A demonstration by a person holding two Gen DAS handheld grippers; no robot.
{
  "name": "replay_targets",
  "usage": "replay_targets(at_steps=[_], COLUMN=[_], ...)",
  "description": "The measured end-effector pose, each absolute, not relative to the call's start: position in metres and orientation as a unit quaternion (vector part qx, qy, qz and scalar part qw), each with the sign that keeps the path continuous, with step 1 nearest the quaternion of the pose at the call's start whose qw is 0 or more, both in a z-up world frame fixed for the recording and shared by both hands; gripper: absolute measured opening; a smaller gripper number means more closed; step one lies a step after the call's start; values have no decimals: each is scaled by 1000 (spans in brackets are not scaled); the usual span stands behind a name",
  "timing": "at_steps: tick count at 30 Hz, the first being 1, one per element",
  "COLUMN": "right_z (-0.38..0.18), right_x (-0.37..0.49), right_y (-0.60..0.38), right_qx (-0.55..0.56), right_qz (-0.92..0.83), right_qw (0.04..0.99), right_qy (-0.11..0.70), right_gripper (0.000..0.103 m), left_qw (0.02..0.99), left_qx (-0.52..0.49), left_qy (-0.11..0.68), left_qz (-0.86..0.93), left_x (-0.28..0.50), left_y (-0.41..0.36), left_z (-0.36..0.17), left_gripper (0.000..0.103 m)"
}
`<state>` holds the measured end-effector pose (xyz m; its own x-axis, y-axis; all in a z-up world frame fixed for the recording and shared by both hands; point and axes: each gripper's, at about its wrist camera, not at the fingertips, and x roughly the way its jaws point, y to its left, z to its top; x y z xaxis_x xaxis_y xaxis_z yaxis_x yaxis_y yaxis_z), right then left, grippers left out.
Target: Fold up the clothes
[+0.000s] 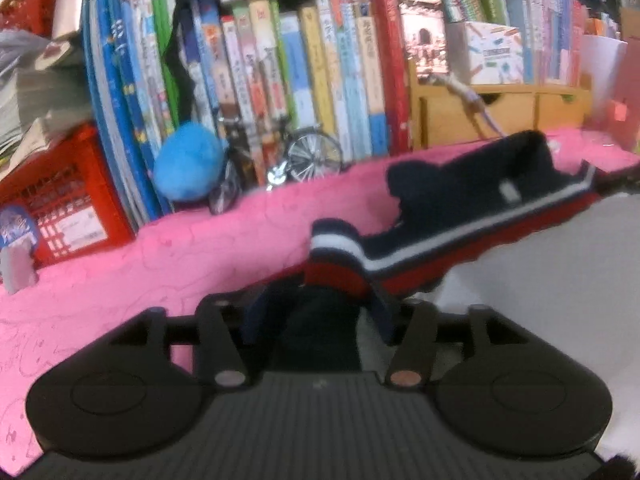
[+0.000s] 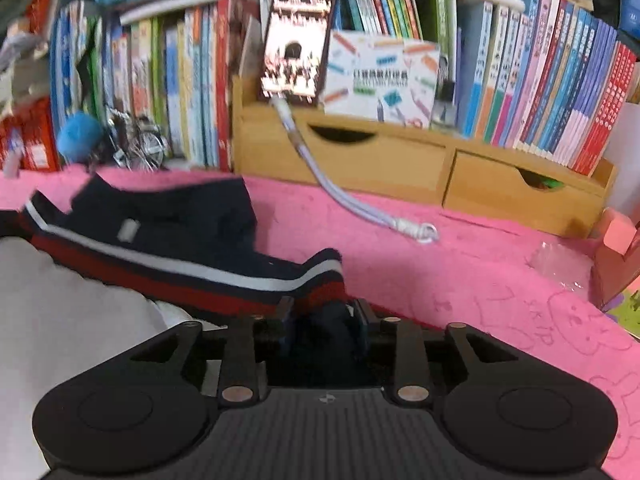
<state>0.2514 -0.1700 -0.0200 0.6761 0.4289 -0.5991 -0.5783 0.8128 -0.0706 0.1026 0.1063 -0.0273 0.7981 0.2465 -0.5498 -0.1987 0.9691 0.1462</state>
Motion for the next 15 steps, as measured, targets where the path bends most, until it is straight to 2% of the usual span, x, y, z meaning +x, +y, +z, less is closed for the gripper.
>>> replay_targets(at_steps=[1,3,5,6,7,9,12,15], right_z=[-24,-23,-12,-7,-2,9,26,42], right_x=[251,246,235,230,225,214,198,182], right_y=[-170,-175,-186,-191,-197,-207,-223,-240], right_qx=[-126,-122,-120,-119,-118,-116,-113,-110], right_qz=[275,270,265,262,260,255,247,239], right_qw=[908,913,919,922,925,931,938,946], right_qy=[289,280,265,258,250,236,213,191], right_gripper=[39,42,48,57,71,81,82,88], left_qw=[946,943,941,941,941,941,950,963], left_qx=[37,24,6,-3,-15,-37,-26,-24], left_qy=[299,305,307,307,307,293,258,211], left_qz=[120,132,140,141,143,163,175,164], left_x=[103,105,105,103,100,85,49,3], left_y=[108,113,118,120,124,127,125,113], left_z=[-28,-27,-26,-25,-20,-6,17,37], left_gripper=[66,79,84,84,84,83,85,88])
